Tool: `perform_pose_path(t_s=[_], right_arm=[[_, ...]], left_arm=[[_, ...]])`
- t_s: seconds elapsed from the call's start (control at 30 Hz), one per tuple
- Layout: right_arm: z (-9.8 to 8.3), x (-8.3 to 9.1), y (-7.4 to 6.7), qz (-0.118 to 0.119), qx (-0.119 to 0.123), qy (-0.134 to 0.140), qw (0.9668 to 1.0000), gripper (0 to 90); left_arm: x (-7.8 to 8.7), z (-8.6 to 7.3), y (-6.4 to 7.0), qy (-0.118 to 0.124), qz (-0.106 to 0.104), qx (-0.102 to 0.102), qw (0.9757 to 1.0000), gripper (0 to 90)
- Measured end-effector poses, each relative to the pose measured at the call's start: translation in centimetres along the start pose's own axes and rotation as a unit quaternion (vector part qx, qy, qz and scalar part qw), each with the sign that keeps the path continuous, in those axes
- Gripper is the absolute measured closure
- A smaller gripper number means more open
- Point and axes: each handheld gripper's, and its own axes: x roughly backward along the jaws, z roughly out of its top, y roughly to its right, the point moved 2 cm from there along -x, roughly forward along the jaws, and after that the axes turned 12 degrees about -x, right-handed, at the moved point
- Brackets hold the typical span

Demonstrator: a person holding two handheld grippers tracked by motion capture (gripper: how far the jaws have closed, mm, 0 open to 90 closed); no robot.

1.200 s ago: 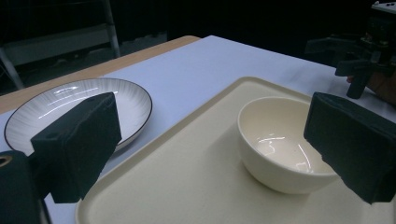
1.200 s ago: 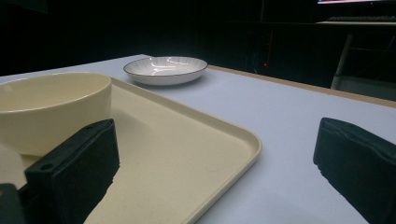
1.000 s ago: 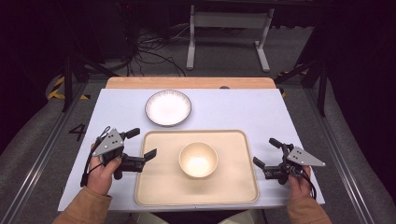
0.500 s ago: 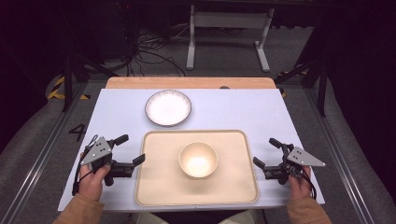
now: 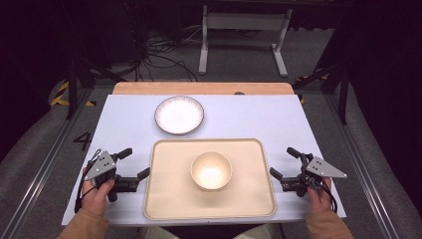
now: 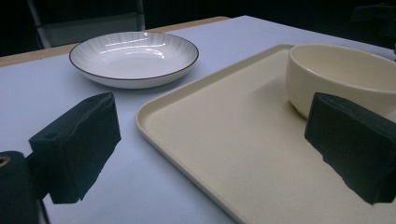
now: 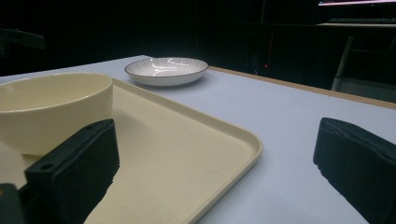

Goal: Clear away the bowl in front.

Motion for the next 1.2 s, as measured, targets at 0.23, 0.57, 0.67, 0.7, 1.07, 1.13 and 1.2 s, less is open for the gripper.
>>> perform_pose_path(t_s=[0.23, 0.57, 0.67, 0.7, 1.07, 1.13, 1.2], right_arm=[[0.0, 0.0, 0.0, 0.0, -0.001, 0.001, 1.0, 0.6], [0.0, 0.0, 0.0, 0.0, 0.0, 0.0, 1.0, 0.6], [0.0, 0.0, 0.0, 0.001, 0.0, 0.0, 1.0, 0.6], [0.0, 0.0, 0.0, 0.001, 0.0, 0.0, 1.0, 0.6], [0.0, 0.0, 0.0, 0.001, 0.001, 0.001, 1.0, 0.6], [0.0, 0.0, 0.0, 0.001, 0.001, 0.001, 1.0, 0.6], [0.0, 0.0, 0.0, 0.001, 0.0, 0.0, 1.0, 0.6]], left_arm=[[0.1, -1.0, 0.0, 0.0, -0.001, 0.003, 1.0, 4.4], [0.0, -1.7, 0.1, 0.005, -0.005, 0.006, 1.0, 4.4], [0.1, -1.7, 0.2, 0.007, -0.004, -0.001, 1.0, 4.4], [0.1, -1.7, 0.2, 0.007, -0.004, -0.001, 1.0, 4.4], [-0.1, -1.7, 0.5, 0.001, -0.017, -0.018, 0.9997, 2.1], [-0.1, -1.7, 0.4, 0.001, -0.017, -0.018, 0.9997, 2.1], [-0.1, -1.7, 0.4, 0.0, -0.018, -0.013, 0.9998, 2.1]])
